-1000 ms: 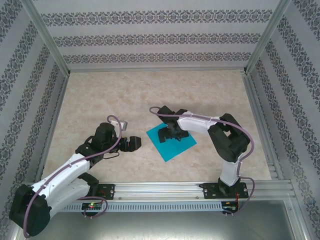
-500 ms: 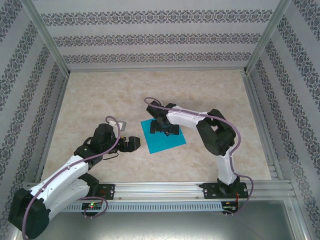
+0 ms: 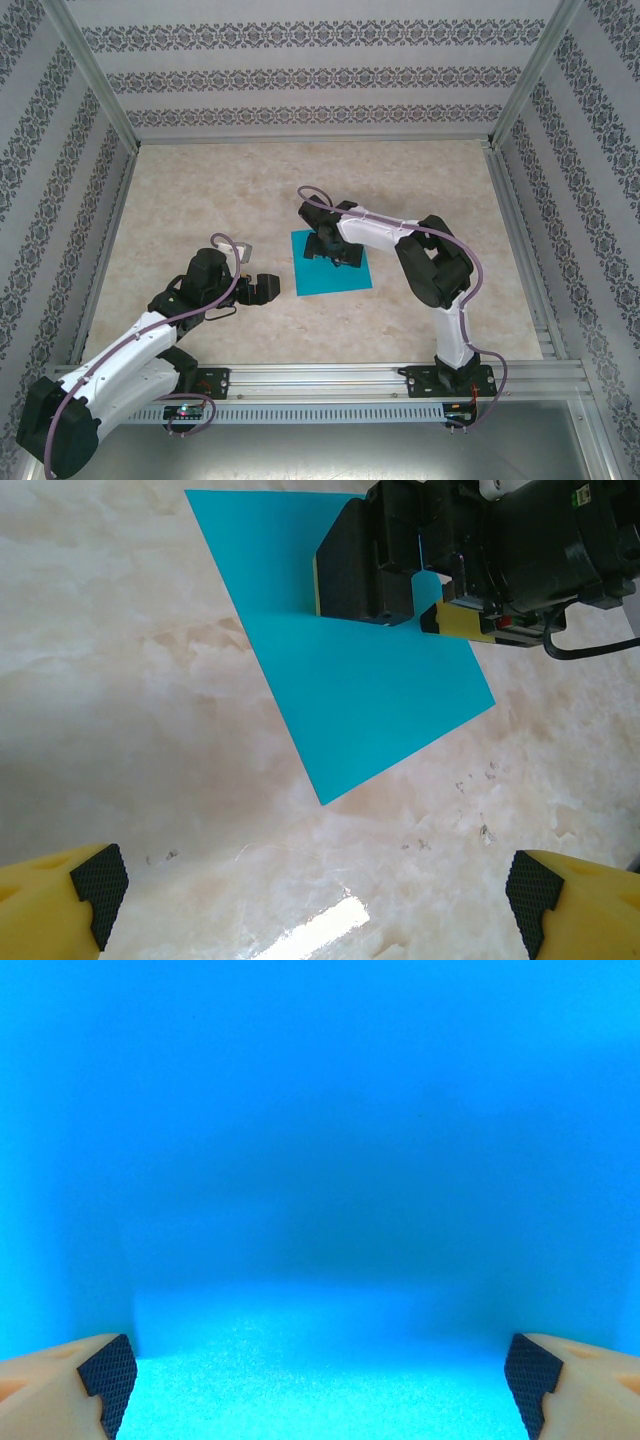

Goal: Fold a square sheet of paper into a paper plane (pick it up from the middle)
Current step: Move the square sheet of paper to the center of the table.

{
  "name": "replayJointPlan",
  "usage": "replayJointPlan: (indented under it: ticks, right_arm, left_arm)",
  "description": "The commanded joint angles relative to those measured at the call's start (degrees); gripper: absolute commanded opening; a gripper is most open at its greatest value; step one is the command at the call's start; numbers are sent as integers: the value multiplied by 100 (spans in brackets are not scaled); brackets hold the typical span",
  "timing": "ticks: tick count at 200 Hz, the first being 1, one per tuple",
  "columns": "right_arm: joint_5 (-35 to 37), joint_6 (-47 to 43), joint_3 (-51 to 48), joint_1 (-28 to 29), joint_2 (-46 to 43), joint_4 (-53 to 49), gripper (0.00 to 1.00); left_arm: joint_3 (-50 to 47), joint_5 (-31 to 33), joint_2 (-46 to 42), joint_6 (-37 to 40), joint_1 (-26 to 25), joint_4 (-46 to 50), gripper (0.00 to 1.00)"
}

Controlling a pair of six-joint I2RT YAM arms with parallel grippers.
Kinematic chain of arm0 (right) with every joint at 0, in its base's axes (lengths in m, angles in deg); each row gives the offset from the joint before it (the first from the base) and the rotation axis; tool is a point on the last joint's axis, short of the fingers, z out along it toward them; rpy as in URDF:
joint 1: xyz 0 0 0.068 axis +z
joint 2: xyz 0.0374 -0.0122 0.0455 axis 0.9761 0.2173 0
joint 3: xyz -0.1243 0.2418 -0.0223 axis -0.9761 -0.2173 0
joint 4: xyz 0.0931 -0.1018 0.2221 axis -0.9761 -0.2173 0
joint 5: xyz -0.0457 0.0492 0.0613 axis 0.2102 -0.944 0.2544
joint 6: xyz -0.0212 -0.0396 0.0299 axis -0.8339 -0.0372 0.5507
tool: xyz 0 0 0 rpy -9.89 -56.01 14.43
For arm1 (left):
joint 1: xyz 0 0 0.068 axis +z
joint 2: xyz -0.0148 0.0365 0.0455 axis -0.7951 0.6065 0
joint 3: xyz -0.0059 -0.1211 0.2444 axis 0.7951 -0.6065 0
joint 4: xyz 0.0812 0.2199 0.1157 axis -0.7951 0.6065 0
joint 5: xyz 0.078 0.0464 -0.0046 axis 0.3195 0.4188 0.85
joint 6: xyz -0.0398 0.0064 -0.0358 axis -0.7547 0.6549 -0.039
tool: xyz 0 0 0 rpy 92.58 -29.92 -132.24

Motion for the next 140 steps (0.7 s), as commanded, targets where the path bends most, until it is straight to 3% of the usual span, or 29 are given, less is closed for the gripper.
replayJointPlan:
  ticks: [1, 31, 45, 77, 140]
  right_arm:
    - [310, -339, 330, -44, -90, -549, 98]
    - [-92, -281, -171, -164, -611, 27, 98]
    - [-377, -1033, -256, -147, -742, 301, 98]
    - [208, -2613, 40, -24, -545, -347, 98]
    - [-199, -2348, 22, -160, -90, 111, 97]
  left_arm:
    - [-2, 51, -90, -91, -61, 189, 100]
    - [17, 71, -119, -95, -61, 223, 100]
    - [33, 69, -123, -104, -68, 234, 100]
    - [15, 60, -135, -132, -66, 239, 100]
    - [24, 67, -87, -205, -71, 217, 100]
